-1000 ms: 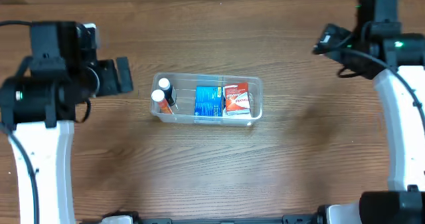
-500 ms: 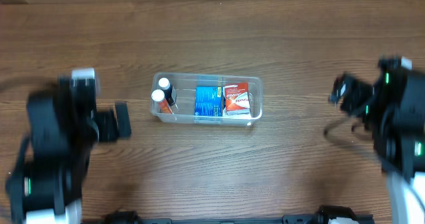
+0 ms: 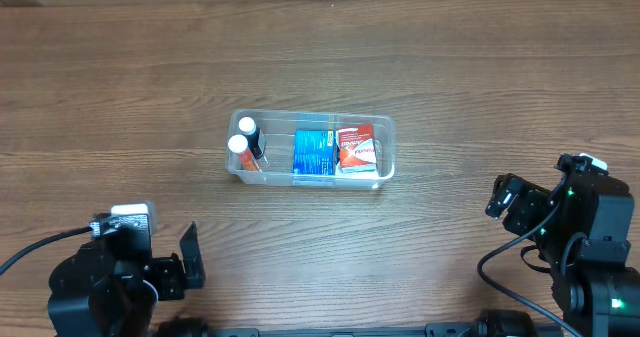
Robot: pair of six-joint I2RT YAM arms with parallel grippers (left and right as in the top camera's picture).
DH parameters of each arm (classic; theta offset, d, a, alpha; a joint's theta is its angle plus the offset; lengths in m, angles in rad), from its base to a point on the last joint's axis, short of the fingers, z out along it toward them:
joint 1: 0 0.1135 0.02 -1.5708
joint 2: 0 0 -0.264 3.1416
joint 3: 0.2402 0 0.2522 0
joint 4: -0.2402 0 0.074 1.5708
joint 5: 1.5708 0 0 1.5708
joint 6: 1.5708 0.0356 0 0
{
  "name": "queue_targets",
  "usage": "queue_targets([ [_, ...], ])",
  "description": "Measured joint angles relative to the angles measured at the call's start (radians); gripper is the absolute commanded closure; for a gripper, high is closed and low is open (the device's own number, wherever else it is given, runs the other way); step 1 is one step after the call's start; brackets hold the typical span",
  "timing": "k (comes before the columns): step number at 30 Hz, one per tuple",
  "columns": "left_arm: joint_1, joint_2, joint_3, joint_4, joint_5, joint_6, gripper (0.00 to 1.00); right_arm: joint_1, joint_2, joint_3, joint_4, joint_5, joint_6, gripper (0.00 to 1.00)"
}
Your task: Pack container
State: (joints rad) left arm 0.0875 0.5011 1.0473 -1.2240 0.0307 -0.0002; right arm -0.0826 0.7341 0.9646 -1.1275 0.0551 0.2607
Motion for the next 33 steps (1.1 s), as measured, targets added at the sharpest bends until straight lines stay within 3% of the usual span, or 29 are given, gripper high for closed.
queue_targets([
  [5, 0.000, 0.000, 0.000, -0.037, 0.000, 0.000, 0.00, 0.005, 0.000, -0.010, 0.009, -0.003, 0.000, 0.00],
  [10, 0.000, 0.000, -0.002, -0.039, 0.000, 0.000, 0.00, 0.005, -0.194, -0.205, 0.278, -0.068, -0.120, 0.00],
  [13, 0.000, 0.000, -0.004, -0.040, 0.000, 0.000, 0.00, 0.005, -0.357, -0.416, 0.452, -0.129, -0.163, 0.00],
  [14, 0.000, 0.000, -0.005, -0.040, 0.001, 0.000, 0.00, 0.005, -0.429, -0.524, 0.590, -0.165, -0.169, 0.00],
  [20, 0.000, 0.000, -0.007, -0.040, 0.003, 0.000, 0.00, 0.005, -0.613, -0.811, 1.011, -0.276, -0.198, 0.00],
  [27, 0.000, 0.000, -0.007, -0.040, 0.003, 0.000, 0.00, 0.005, -0.717, -0.944, 1.039, -0.404, -0.359, 0.00],
  [30, 0.000, 0.000, -0.007, -0.041, 0.003, 0.000, 0.00, 0.005, -0.719, -0.944, 1.041, -0.403, -0.363, 0.00],
  [33, 0.000, 0.000, -0.007, -0.040, 0.003, 0.000, 0.00, 0.005, -0.719, -0.944, 1.041, -0.310, -0.268, 0.00],
])
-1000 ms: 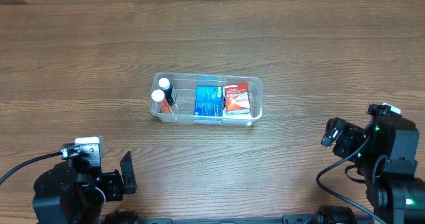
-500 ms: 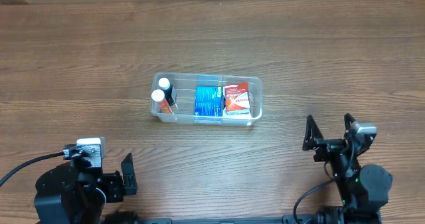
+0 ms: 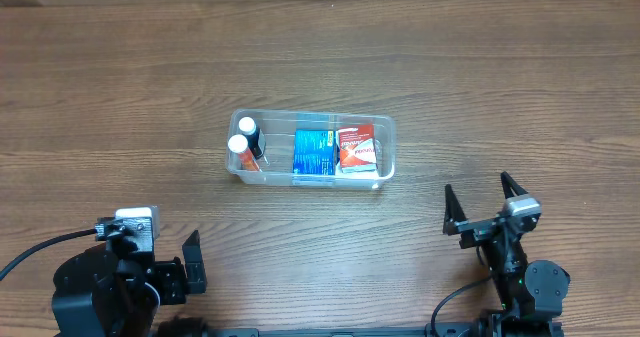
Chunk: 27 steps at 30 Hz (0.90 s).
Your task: Pack container
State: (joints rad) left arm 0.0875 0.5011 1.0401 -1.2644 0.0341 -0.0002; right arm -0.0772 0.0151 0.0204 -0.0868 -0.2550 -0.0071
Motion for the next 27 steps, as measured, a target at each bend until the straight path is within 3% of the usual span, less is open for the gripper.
queue_targets([
  [7, 0.000, 0.000, 0.000, 0.000, 0.000, 0.000, 0.00, 0.000, 0.000, 0.000, -0.006, 0.097, 0.074, 0.00],
  [27, 0.000, 0.000, 0.000, 0.000, 0.000, 0.000, 0.00, 0.000, 0.000, 0.000, -0.006, 0.105, 0.082, 0.00],
])
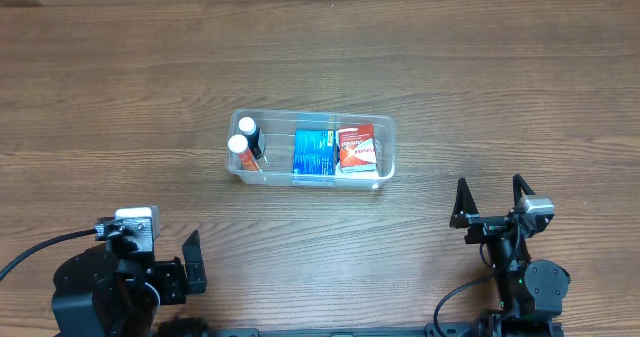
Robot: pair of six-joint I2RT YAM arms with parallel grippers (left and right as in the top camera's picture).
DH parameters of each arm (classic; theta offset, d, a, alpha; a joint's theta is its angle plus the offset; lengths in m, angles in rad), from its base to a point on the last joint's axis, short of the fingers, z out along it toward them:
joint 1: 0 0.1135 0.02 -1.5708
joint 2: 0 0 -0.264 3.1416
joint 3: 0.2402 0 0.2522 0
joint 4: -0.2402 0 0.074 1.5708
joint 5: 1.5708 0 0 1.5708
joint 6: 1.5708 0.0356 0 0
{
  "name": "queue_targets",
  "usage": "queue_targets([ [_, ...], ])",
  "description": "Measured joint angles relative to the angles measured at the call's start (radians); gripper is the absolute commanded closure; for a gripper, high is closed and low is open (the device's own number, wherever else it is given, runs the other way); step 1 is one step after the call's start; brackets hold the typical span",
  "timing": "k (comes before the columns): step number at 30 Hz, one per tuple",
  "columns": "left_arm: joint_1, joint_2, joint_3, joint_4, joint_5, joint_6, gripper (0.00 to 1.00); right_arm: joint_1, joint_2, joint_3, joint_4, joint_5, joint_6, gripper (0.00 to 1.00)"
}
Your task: Pack container
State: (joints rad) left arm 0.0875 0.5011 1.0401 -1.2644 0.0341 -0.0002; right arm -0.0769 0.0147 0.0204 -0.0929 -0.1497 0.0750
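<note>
A clear plastic container (pixel 385 142) sits mid-table in the overhead view. Inside it stand two white-capped bottles (pixel 241 148) at the left end, a blue packet (pixel 313 151) in the middle and a red-and-white packet (pixel 355 147) at the right. My left gripper (pixel 192 262) rests near the front left edge, well short of the container; only one dark finger shows plainly. My right gripper (pixel 490 199) is at the front right, open, its two fingers pointing toward the far side with nothing between them.
The wooden table (pixel 500 67) spreads around the container. Cables trail from the left arm base (pixel 100 292) at the front left. The right arm base (pixel 525 282) sits at the front right edge.
My right gripper has shifted slightly to the right and toward the front edge, still open. The left arm and the container's contents are unchanged.
At first my right arm was folded at the far right edge, its gripper turned sideways. Later it stood at the front right with open fingers pointing away, and it sits there now, slightly further right. The left arm and the packed container stayed put.
</note>
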Motion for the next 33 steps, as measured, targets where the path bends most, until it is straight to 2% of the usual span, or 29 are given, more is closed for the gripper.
queue_targets([
  [4, 0.000, -0.021, -0.027, 0.027, 0.000, 0.000, 0.00, 0.000, 0.000, 0.000, 0.000, 0.000, 0.000, 0.00],
  [11, -0.003, -0.332, -0.496, 0.374, 0.038, -0.001, 0.00, 0.000, 0.000, 0.000, 0.003, 0.000, 0.000, 0.00],
  [14, -0.050, -0.444, -0.739, 0.697, 0.053, -0.023, 0.00, 0.000, 0.000, 0.000, 0.001, 0.000, 0.000, 0.00],
  [19, -0.062, -0.486, -0.962, 1.136, 0.056, -0.027, 0.00, 0.000, -0.002, 0.000, 0.002, 0.000, 0.000, 0.00],
  [21, -0.062, -0.486, -1.023, 1.178, 0.050, -0.029, 0.00, 0.000, -0.002, 0.000, 0.002, 0.000, 0.000, 0.00],
  [33, -0.062, -0.486, -1.027, 1.188, 0.048, -0.030, 0.00, 0.000, -0.002, 0.000, 0.002, 0.000, 0.000, 0.00],
])
